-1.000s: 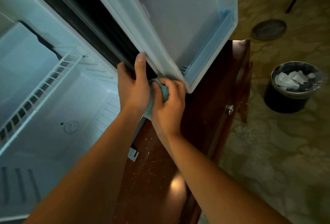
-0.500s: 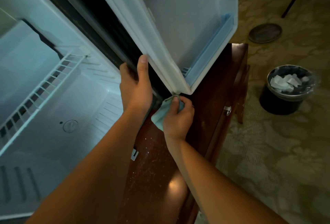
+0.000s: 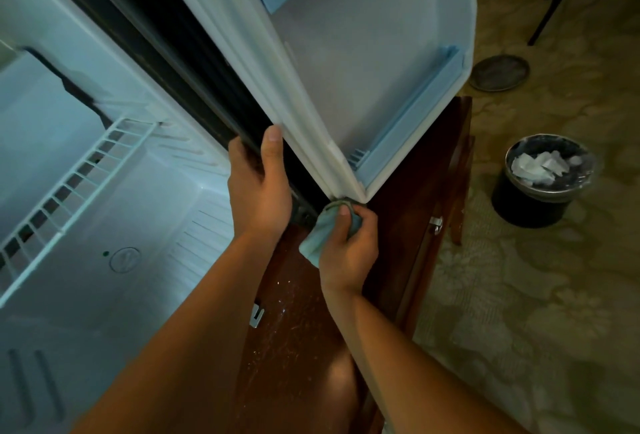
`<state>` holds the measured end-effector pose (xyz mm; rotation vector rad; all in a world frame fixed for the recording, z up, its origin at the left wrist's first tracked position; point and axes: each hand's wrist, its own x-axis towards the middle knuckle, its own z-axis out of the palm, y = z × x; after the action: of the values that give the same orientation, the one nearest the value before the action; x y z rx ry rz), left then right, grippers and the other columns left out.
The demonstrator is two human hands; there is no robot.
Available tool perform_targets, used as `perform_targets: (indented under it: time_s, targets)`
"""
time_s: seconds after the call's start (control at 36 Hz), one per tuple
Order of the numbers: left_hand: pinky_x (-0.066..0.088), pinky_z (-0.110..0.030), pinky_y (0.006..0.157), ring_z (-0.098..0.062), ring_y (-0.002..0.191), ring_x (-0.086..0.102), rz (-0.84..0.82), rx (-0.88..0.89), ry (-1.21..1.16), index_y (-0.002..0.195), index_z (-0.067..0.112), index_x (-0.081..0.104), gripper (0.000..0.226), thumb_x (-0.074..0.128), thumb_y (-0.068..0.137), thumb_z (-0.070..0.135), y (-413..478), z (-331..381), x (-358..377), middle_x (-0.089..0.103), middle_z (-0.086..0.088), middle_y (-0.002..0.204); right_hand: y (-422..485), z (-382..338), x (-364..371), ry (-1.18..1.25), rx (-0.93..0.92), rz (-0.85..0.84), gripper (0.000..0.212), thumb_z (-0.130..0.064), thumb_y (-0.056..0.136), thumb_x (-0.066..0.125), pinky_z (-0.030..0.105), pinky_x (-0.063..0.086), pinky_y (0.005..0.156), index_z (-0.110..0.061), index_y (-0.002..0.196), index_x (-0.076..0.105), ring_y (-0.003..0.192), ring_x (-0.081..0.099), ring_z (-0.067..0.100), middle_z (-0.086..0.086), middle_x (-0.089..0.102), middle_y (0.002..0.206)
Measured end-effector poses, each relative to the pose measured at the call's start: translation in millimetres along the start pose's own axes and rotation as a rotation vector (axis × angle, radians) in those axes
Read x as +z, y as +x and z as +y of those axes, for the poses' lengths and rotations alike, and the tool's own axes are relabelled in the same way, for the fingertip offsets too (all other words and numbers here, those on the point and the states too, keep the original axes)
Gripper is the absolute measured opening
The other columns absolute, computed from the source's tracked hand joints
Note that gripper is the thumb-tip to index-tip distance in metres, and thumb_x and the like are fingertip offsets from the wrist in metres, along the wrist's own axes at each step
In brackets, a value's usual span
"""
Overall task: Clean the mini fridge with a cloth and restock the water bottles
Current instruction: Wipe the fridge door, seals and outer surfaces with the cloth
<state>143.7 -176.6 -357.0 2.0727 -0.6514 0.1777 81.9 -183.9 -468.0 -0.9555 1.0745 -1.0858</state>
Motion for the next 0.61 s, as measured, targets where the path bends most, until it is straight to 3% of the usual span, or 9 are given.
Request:
perform_targets:
  time_s: [0.14,0.25,0.36,0.44,0.5,0.56,0.61]
  targets:
    - [0.037,-0.002,0.054,0.011,0.057,0.052,-0.018,0.024,-0.029,0.088,0.036,0.040,0.031,0.040,0.100,0.065,-1,-2,-1,0.053,0.033,0.061,-3,-1,4,0.012,0.033,0.040,0.011,-0.028,0.103,0.055,0.021,0.055,0.084,-0.023,0.112,0.060,0.104,0.066,0.013,0.003,0.066,0.113]
    - [0.038,-0.001,0.055,0.012,0.059,0.054,-0.015,0.019,-0.037,0.091,0.035,0.040,0.034,0.039,0.099,0.068,-1,-3,2,0.055,0.033,0.064,-6,-2,2,-0.022,0.028,-0.014,0.015,-0.028,0.104,0.054,0.032,0.056,0.088,-0.018,0.114,0.058,0.106,0.064,0.015,0.004,0.064,0.115]
    - [0.038,-0.002,0.057,0.011,0.060,0.054,-0.016,0.006,-0.045,0.089,0.036,0.040,0.034,0.039,0.099,0.069,-1,-4,4,0.056,0.033,0.066,-18,3,-8,-0.043,-0.019,-0.096,0.006,-0.028,0.103,0.055,0.028,0.055,0.087,-0.024,0.108,0.057,0.101,0.064,0.006,-0.002,0.065,0.109]
    - [0.038,0.000,0.059,0.014,0.063,0.053,-0.035,0.017,-0.049,0.096,0.029,0.041,0.038,0.038,0.100,0.066,0,-5,1,0.054,0.037,0.068,-11,1,-11,-0.016,0.038,-0.060,0.011,-0.031,0.104,0.054,0.019,0.056,0.079,-0.026,0.112,0.057,0.098,0.063,0.001,-0.004,0.064,0.110]
    - [0.037,0.000,0.059,0.015,0.064,0.053,-0.048,0.027,-0.054,0.099,0.025,0.042,0.039,0.038,0.102,0.064,1,-7,0,0.054,0.038,0.068,0,-3,-11,0.003,0.084,-0.027,0.017,-0.032,0.104,0.051,0.017,0.055,0.080,-0.022,0.117,0.056,0.102,0.064,0.007,0.001,0.064,0.115]
    - [0.037,0.000,0.059,0.015,0.064,0.053,-0.050,0.031,-0.064,0.101,0.022,0.042,0.040,0.037,0.103,0.062,1,-8,0,0.054,0.038,0.068,5,-4,-11,-0.002,0.083,-0.044,0.021,-0.031,0.105,0.050,0.024,0.057,0.085,-0.017,0.119,0.055,0.106,0.064,0.015,0.006,0.063,0.118]
    - [0.037,0.001,0.060,0.015,0.067,0.054,-0.050,0.027,-0.074,0.106,0.019,0.045,0.043,0.037,0.103,0.062,-1,-8,1,0.054,0.039,0.071,0,-4,-11,-0.004,0.067,-0.076,0.021,-0.031,0.104,0.051,0.015,0.054,0.082,-0.016,0.118,0.056,0.105,0.064,0.012,0.005,0.064,0.117]
